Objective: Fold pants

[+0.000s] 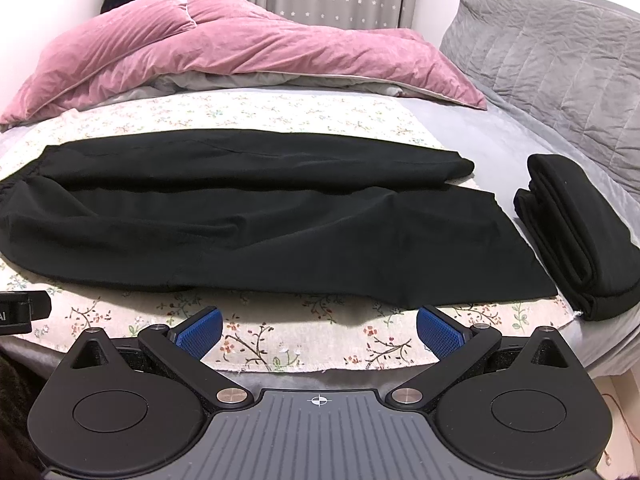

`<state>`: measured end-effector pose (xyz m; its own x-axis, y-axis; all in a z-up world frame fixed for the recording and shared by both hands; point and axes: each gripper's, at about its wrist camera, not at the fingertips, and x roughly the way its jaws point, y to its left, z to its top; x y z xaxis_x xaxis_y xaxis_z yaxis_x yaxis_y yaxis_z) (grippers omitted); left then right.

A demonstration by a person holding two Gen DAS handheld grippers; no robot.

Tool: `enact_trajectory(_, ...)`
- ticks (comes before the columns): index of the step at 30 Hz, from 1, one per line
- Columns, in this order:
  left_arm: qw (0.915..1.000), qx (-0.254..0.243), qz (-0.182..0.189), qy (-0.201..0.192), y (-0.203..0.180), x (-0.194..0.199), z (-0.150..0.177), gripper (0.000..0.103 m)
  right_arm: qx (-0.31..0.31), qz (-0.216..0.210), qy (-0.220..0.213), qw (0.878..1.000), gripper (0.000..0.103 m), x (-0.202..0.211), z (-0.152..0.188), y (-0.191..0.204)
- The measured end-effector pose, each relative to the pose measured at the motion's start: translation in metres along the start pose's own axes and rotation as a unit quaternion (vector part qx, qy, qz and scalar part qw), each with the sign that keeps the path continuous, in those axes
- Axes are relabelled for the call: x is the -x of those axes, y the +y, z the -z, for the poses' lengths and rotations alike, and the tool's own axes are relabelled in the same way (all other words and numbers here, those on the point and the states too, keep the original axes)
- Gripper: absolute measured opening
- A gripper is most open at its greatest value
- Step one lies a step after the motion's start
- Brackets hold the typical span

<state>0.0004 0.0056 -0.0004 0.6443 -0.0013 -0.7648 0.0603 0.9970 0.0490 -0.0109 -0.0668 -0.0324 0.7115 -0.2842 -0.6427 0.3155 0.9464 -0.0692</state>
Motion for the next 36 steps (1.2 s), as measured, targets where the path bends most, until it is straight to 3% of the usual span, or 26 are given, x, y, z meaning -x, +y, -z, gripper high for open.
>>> enact_trajectory(12,0.9999,-0.009,-0.003,0.004,-0.009,-0.009,0.001,0.103,-0.011,-0.002,0.004,1.0,0.103,-0.01,-0.004,-0.007)
enact_trajectory(14,0.9999,-0.012,-0.001,-0.003,-0.012,-0.011,0.001,0.103,-0.01,0.0,0.007,1.0,0.103,-0.015,-0.004,-0.008)
enact_trajectory(16,0.9992,-0.015,0.004,-0.036,-0.016,-0.013,0.003,0.103,-0.004,0.005,0.012,1.0,0.103,-0.023,-0.004,-0.008)
enact_trajectory(18,0.998,-0.035,0.008,-0.052,-0.023,-0.019,0.004,0.103,0.004,0.013,0.013,1.0,0.103,-0.029,-0.003,-0.01)
enact_trajectory(22,0.9961,-0.074,0.041,-0.027,-0.032,-0.042,-0.001,0.103,0.006,0.004,0.028,1.0,0.103,-0.046,-0.004,-0.032)
enact_trajectory(27,0.9885,-0.094,0.117,0.009,-0.034,-0.068,-0.01,0.103,-0.109,-0.015,0.069,0.992,0.103,-0.076,-0.013,-0.108)
enact_trajectory(31,0.9845,-0.119,0.128,-0.011,-0.028,-0.076,-0.009,0.103,-0.249,-0.054,0.071,0.964,0.1,-0.094,-0.009,-0.183)
enact_trajectory(34,0.9837,-0.143,0.106,-0.028,-0.023,-0.082,-0.009,0.103,-0.313,-0.065,0.077,0.944,0.083,-0.106,-0.003,-0.217)
enact_trajectory(36,0.9864,-0.127,0.103,-0.018,-0.009,-0.09,-0.011,0.103,-0.339,-0.065,0.077,0.935,0.071,-0.112,0.002,-0.229)
